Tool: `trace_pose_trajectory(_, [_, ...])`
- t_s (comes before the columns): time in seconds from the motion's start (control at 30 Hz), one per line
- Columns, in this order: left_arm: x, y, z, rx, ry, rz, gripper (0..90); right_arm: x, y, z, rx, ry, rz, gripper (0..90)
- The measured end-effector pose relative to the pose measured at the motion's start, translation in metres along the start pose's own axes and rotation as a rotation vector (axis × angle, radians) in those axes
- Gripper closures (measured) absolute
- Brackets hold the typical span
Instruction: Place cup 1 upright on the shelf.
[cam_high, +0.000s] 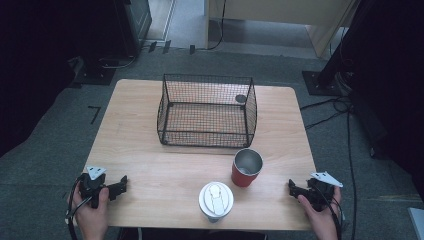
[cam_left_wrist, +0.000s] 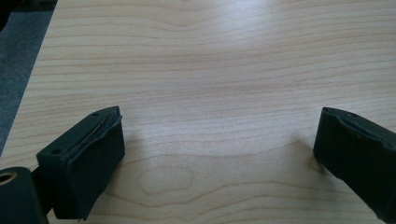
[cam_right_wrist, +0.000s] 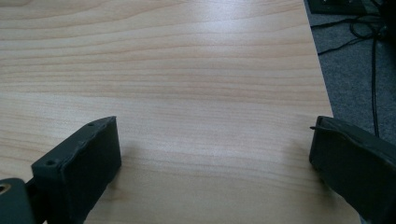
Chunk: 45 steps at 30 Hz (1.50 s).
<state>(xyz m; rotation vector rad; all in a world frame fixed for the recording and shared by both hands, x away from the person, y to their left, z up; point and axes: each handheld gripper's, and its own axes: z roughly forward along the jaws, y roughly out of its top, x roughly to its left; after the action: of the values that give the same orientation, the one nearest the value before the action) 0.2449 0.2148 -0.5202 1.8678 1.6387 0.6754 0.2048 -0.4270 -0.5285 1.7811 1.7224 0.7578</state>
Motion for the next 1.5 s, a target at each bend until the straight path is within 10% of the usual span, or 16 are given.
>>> trace_pose_trajectory(0.33, [-0.004, 0.002, 0.003, 0.008, 0.02, -0.019, 0.0, 0.006, -0.002, -0.007, -0.015, -0.018, -0.028, 3.8])
trace_pose_trajectory(1.5, [-0.005, 0.002, 0.003, 0.007, -0.005, 0.009, 0.0, 0.081, 0.042, -0.064, -0.199, 0.153, -0.172, 4.3])
